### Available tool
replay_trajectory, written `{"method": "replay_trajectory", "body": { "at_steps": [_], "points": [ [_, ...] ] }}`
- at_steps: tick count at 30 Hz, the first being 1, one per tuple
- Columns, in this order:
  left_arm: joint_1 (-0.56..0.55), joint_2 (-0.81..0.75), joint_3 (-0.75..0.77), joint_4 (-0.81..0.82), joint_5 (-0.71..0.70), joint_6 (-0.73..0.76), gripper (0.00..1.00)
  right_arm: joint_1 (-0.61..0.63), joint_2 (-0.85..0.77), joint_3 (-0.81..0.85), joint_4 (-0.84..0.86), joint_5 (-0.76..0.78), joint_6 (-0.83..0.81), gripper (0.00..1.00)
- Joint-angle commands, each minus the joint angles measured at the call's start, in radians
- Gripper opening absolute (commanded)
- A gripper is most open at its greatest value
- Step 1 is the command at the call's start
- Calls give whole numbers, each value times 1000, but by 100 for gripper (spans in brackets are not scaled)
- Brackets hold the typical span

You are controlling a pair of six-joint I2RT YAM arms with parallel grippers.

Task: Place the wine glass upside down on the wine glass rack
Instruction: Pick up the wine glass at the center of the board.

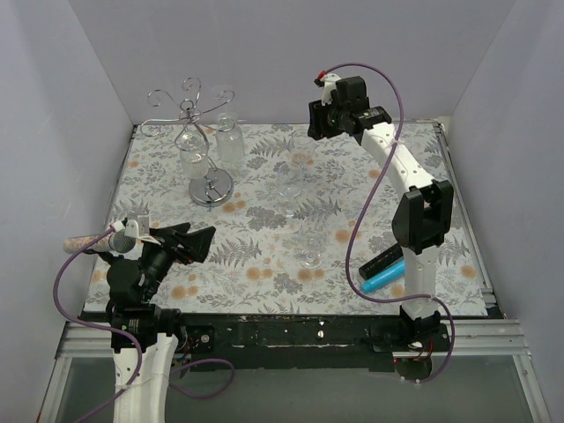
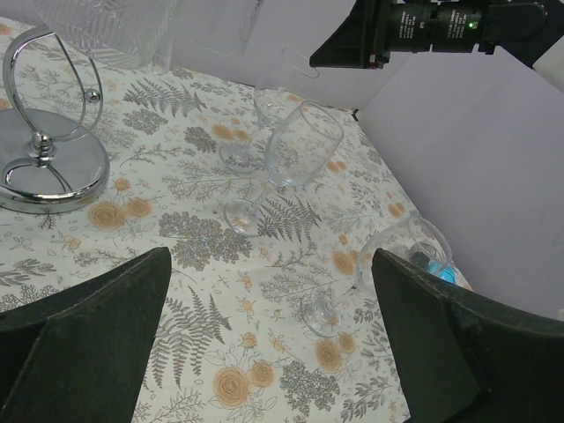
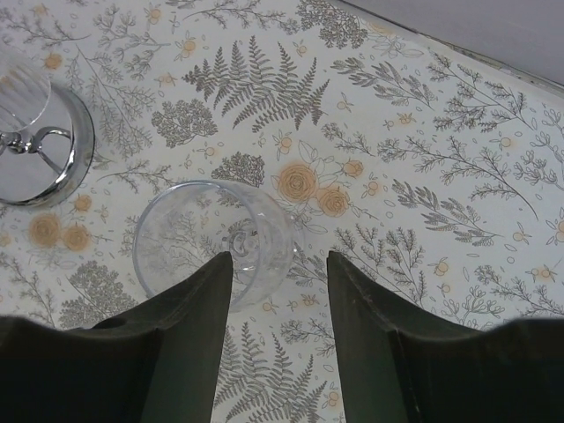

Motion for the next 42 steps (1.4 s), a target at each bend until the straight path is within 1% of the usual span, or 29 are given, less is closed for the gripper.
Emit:
{"method": "replay_trajectory", "body": {
  "at_steps": [1,9,14,20,22,23,25,29,36,42],
  "points": [
    [-2,12,8,1,-9,11,98,21,11,50,7,46,-15,54],
    [-2,7,10,1,-7,11,98,42,25,48,11,108,-66,46],
    [-2,6,10,1,-7,11,98,50,29,47,13,144,-87,38],
    [-2,4,10,1,-7,11,98,58,25,47,10,170,-121,25],
    [-2,6,10,0,-7,11,98,59,25,47,8,196,-138,18],
    [-2,4,10,1,-7,11,98,59,25,50,7,202,-144,17],
    [-2,4,10,1,-7,12,98,62,23,50,2,213,-162,9],
    [-2,4,10,1,-7,11,98,66,14,56,2,240,-196,1],
    [-2,4,11,1,-5,11,98,64,-21,56,7,283,-241,1],
    [-2,4,11,1,-4,11,98,66,-83,21,25,282,-253,1]
  ]
}}
